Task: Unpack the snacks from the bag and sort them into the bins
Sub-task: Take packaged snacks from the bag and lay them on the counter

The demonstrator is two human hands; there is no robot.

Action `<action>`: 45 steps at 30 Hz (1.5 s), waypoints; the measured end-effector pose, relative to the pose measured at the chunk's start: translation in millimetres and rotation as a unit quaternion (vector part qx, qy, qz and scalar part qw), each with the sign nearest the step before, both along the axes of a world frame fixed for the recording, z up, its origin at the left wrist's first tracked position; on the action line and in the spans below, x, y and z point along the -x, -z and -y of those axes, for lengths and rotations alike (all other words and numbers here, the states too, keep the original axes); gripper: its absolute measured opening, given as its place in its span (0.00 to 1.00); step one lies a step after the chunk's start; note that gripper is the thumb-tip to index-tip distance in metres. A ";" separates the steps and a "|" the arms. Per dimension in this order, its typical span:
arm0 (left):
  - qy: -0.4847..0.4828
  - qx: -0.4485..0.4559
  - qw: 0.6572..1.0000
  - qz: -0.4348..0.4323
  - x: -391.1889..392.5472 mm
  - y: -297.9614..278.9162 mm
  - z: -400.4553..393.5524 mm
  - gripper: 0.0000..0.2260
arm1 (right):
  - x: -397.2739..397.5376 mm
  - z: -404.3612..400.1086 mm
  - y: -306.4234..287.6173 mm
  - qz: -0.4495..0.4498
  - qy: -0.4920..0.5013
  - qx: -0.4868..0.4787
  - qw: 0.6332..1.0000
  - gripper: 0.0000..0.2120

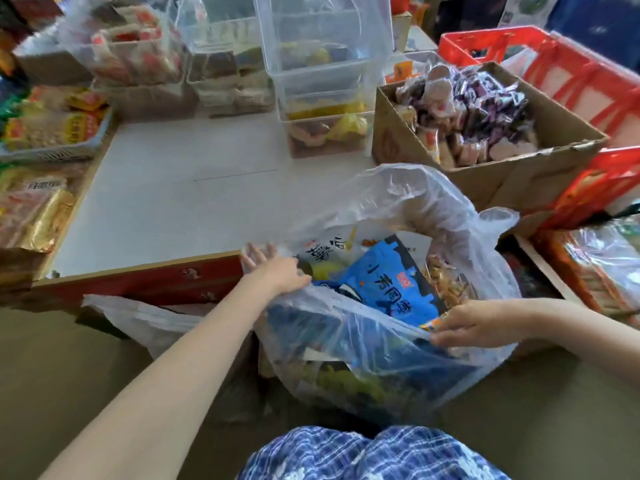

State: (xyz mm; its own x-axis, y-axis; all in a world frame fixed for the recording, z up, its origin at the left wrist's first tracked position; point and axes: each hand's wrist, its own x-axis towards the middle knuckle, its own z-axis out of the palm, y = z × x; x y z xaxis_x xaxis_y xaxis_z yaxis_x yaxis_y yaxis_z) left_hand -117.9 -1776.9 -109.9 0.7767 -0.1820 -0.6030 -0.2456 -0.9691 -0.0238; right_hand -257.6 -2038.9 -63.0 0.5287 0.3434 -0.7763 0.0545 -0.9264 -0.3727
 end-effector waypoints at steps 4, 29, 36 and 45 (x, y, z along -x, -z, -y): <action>0.046 0.055 0.997 0.017 -1.1 6.3 -22.9 0.35 | -10.1 7.1 -12.3 0.200 0.046 0.004 0.979 0.20; 0.022 0.400 0.916 -0.019 -10.9 -39.9 7.5 0.37 | -123.1 -36.9 -47.4 0.453 0.182 -0.155 0.859 0.06; -0.189 0.628 0.755 0.017 -28.4 -65.4 35.1 0.10 | -198.0 -20.6 -113.1 0.520 0.196 -0.312 0.770 0.05; -0.461 0.587 0.633 0.206 -80.3 -60.3 -15.9 0.09 | -245.4 -38.3 -48.8 0.297 0.382 -0.328 0.811 0.34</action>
